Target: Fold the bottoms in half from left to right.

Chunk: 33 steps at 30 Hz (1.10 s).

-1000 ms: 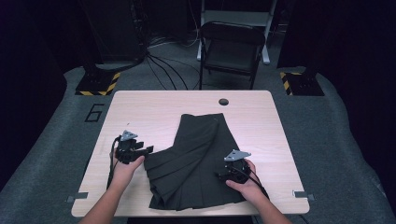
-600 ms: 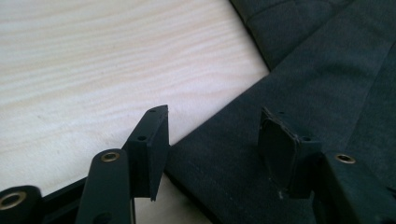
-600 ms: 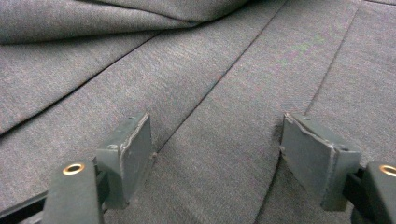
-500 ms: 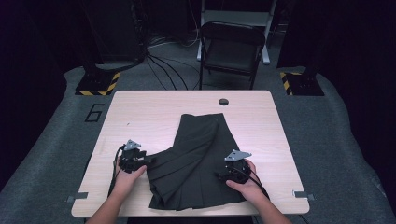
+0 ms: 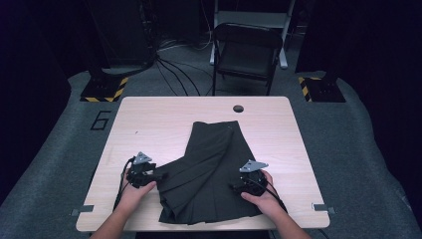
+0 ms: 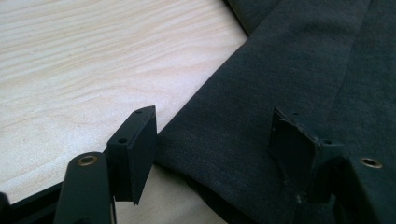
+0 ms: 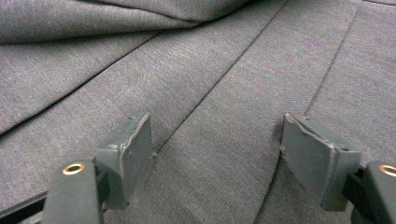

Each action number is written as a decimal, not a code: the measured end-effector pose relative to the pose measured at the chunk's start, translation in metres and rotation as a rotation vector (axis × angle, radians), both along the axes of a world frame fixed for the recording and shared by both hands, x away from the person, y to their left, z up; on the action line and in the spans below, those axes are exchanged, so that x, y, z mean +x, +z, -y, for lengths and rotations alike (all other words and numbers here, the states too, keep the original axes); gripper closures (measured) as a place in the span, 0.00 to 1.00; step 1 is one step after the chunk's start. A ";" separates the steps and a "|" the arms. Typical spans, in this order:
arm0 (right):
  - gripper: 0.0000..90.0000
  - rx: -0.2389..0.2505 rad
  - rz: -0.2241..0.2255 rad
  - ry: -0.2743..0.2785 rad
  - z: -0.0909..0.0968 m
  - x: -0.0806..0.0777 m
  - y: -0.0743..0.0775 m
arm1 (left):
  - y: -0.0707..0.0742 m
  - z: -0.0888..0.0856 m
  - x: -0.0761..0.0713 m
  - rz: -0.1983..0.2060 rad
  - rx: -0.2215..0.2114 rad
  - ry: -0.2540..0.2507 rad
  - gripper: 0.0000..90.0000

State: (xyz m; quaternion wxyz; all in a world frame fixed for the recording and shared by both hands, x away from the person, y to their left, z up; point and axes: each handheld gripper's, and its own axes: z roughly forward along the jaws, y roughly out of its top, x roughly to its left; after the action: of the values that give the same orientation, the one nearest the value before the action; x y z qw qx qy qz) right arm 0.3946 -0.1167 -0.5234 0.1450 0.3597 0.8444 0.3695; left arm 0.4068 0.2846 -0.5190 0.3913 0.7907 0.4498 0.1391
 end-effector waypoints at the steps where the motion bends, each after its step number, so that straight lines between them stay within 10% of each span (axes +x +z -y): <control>1: 0.28 0.001 0.001 -0.003 0.000 0.000 0.000 | -0.001 0.000 0.000 0.001 -0.005 0.000 0.34; 12: 0.28 0.001 0.006 0.002 0.000 0.000 -0.001 | -0.009 0.007 -0.009 0.113 0.096 -0.008 0.35; 22: 0.27 0.004 0.013 0.005 0.001 0.000 -0.001 | -0.009 0.011 -0.015 0.138 0.095 0.012 0.61; 33: 0.27 0.006 0.013 0.007 0.001 0.000 -0.001 | 0.000 0.015 -0.014 0.007 -0.027 0.015 0.93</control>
State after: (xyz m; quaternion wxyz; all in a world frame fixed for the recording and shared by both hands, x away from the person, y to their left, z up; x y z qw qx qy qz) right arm 0.3950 -0.1177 -0.5246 0.1483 0.3547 0.8435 0.3750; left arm 0.3929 0.2700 -0.5194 0.4023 0.7815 0.4563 0.1387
